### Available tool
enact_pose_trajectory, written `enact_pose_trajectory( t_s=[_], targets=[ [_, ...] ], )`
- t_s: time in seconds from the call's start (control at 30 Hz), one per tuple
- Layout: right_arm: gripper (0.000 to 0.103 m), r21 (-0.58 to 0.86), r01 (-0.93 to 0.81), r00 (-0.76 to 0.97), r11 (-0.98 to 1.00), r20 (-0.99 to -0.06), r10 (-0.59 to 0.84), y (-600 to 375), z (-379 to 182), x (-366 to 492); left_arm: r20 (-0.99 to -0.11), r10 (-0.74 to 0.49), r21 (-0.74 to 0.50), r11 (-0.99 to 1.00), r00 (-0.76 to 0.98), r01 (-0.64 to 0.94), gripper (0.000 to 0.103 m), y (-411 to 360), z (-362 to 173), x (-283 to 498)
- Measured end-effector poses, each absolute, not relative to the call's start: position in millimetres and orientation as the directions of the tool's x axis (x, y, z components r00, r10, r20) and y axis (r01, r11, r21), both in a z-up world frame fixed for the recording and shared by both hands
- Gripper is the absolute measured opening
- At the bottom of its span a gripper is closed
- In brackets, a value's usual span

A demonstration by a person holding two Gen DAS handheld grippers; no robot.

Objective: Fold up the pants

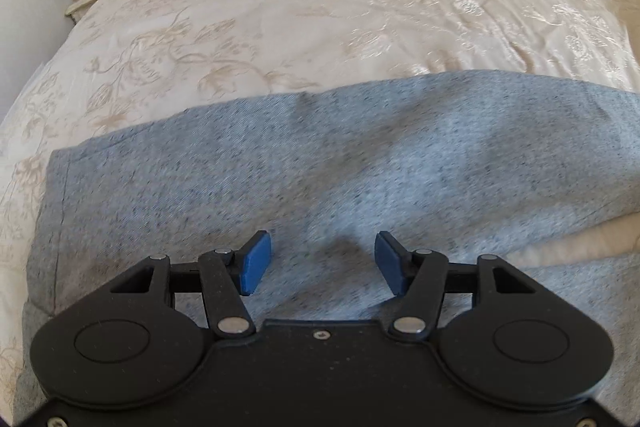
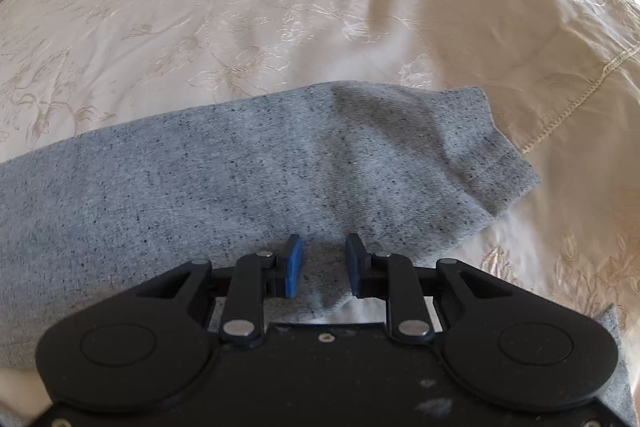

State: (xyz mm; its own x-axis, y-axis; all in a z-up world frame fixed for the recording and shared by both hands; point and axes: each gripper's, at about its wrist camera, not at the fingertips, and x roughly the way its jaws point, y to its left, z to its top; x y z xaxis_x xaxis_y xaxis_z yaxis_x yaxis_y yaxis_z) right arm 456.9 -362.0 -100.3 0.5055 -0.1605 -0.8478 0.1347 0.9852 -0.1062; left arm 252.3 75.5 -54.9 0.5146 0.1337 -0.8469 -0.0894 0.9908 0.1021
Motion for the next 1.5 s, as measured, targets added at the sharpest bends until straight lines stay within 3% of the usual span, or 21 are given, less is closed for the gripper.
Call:
enact_pose_trajectory(
  t_s=[0.17,0.33,0.5,0.53,0.7,0.8,1.03,1.27,1.4,1.5],
  targets=[
    [0.026,-0.190,0.148,0.507,0.971,-0.828,-0.240,-359,-93,447,-0.829,0.206,0.163,0.978,0.520,-0.126,0.067,102,-80,255],
    [0.026,-0.087,0.151,0.556,0.985,-0.816,-0.157,-342,-60,412,-0.821,0.170,0.116,0.984,0.545,-0.133,0.067,120,-74,265],
    [0.027,-0.022,0.122,0.588,0.992,-0.803,-0.091,-324,-36,390,-0.764,0.365,0.297,0.931,0.532,-0.213,0.061,145,-64,282],
    [0.027,-0.004,0.120,0.592,0.993,-0.802,-0.075,-321,-33,385,-0.770,0.364,0.292,0.931,0.524,-0.219,0.057,155,-62,282],
    [0.029,0.089,0.098,0.600,0.991,-0.800,0.012,-312,-19,369,-0.800,0.261,0.171,0.962,0.540,-0.213,0.058,196,-44,256],
    [0.029,0.117,0.076,0.607,0.990,-0.793,0.047,-303,-13,359,-0.816,0.237,0.162,0.969,0.527,-0.186,0.059,206,-52,245],
    [0.029,0.150,0.032,0.598,0.988,-0.795,0.101,-282,-16,350,-0.812,0.268,0.160,0.957,0.519,-0.243,0.065,225,-85,271],
    [0.029,0.174,0.034,0.582,0.984,-0.804,0.122,-280,-22,346,-0.735,0.420,0.285,0.903,0.532,-0.320,0.067,218,-89,307],
    [0.029,0.199,0.072,0.573,0.977,-0.810,0.123,-292,-26,347,-0.731,0.427,0.301,0.902,0.533,-0.309,0.044,192,-66,302],
    [0.029,0.202,0.101,0.576,0.974,-0.810,0.108,-301,-25,349,-0.712,0.337,0.199,0.938,0.616,-0.283,0.050,167,-37,281]
  ],
)
